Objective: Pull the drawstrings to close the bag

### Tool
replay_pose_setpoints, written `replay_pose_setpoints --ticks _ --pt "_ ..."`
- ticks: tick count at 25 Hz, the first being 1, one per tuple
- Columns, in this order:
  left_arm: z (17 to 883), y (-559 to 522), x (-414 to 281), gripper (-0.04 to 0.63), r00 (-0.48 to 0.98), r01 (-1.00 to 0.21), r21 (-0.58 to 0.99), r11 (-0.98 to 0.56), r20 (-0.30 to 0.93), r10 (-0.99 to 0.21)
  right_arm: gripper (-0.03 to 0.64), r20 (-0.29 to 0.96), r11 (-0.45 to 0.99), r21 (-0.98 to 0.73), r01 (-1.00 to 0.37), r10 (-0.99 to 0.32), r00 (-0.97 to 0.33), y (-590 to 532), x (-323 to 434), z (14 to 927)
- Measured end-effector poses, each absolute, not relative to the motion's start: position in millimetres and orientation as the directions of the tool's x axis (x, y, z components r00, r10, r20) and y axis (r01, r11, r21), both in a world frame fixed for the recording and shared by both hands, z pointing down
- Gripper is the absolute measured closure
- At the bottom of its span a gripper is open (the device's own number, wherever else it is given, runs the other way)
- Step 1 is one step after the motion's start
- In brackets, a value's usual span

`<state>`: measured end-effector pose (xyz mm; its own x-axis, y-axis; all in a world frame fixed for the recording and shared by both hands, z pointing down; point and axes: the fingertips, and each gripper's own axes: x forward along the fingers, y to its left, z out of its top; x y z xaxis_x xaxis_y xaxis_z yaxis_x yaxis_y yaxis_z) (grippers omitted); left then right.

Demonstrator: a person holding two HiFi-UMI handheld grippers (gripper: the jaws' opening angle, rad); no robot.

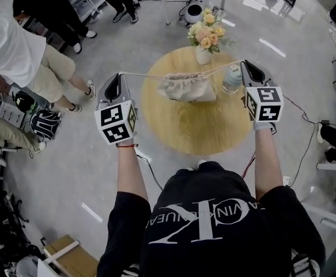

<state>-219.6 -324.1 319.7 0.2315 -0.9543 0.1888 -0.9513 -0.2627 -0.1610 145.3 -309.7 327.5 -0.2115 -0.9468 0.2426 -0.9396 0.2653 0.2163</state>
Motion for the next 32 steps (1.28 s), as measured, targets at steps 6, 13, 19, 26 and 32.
replay_pose_setpoints --ticks 6,13,19,26,32 --pt "285 -328 -200 0.58 0.269 -0.943 -0.171 -0.285 0.107 -0.957 0.594 0.151 0.319 0.194 -0.928 -0.944 -0.293 -315 118 294" --pt "254 -330 -190 0.58 0.286 -0.943 -0.162 -0.29 0.043 -0.957 0.594 0.07 0.326 0.209 -0.922 -0.945 -0.318 -319 106 261" --pt "234 -332 -178 0.578 0.311 -0.942 -0.14 -0.306 -0.018 -0.95 0.594 0.015 0.324 0.215 -0.921 -0.944 -0.328 -321 100 241" --pt "216 -330 -170 0.578 0.324 -0.941 -0.129 -0.314 -0.065 -0.944 0.594 -0.021 0.325 0.228 -0.918 -0.941 -0.339 -320 96 227" --pt "207 -328 -166 0.578 0.331 -0.94 -0.119 -0.319 -0.105 -0.938 0.594 -0.049 0.322 0.232 -0.918 -0.938 -0.342 -318 95 217"
